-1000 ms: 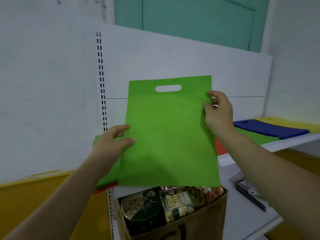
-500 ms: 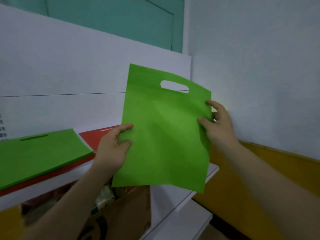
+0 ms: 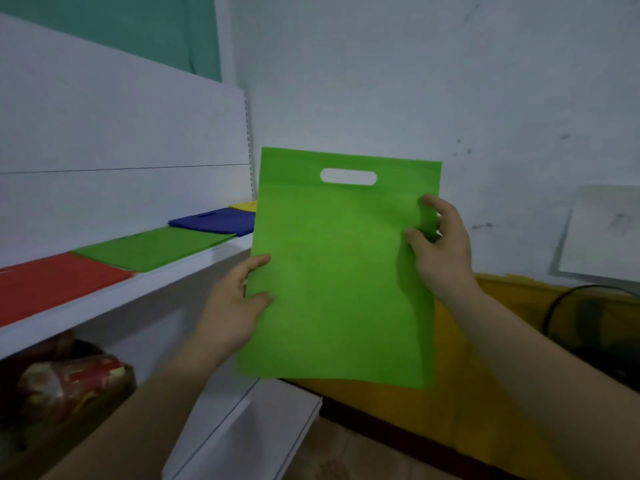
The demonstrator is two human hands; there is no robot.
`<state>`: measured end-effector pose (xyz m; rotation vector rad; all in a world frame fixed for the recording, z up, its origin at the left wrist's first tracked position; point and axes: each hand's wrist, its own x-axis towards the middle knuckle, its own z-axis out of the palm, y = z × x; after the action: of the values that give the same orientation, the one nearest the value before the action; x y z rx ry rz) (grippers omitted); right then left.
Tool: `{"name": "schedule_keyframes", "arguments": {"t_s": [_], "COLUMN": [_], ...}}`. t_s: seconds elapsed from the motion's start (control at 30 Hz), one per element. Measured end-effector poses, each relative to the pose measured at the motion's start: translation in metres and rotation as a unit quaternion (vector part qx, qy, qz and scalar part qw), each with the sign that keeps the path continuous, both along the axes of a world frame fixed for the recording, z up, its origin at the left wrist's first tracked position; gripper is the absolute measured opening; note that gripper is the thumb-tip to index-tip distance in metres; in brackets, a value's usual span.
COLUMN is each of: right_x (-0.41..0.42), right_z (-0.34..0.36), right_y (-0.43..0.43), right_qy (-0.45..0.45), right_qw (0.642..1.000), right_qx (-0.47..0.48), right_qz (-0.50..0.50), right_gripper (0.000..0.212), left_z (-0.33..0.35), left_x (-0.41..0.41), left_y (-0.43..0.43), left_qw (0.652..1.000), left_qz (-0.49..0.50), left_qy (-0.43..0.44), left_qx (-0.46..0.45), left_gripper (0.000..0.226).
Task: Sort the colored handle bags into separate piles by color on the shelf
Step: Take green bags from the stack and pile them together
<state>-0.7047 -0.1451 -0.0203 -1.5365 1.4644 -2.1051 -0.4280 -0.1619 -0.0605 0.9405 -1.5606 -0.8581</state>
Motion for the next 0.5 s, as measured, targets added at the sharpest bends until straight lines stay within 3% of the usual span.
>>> {"name": "schedule_keyframes", "arguments": {"t_s": [0.5], "right_x": [-0.133], "right_z": [-0.003], "right_y": [-0.063], "right_qy": [-0.021], "right_qw": [0.988], "right_qx": [0.013], "right_qz": [-0.155], "right_gripper": [0.045], "left_z": [0.002], "left_x": [-0.151], "left_y": [-0.135], "left_qw": [0.993], "left_qz": [-0.114], "left_qy": [0.0], "left_qx": [-0.009], "left_gripper": [0.054]}}
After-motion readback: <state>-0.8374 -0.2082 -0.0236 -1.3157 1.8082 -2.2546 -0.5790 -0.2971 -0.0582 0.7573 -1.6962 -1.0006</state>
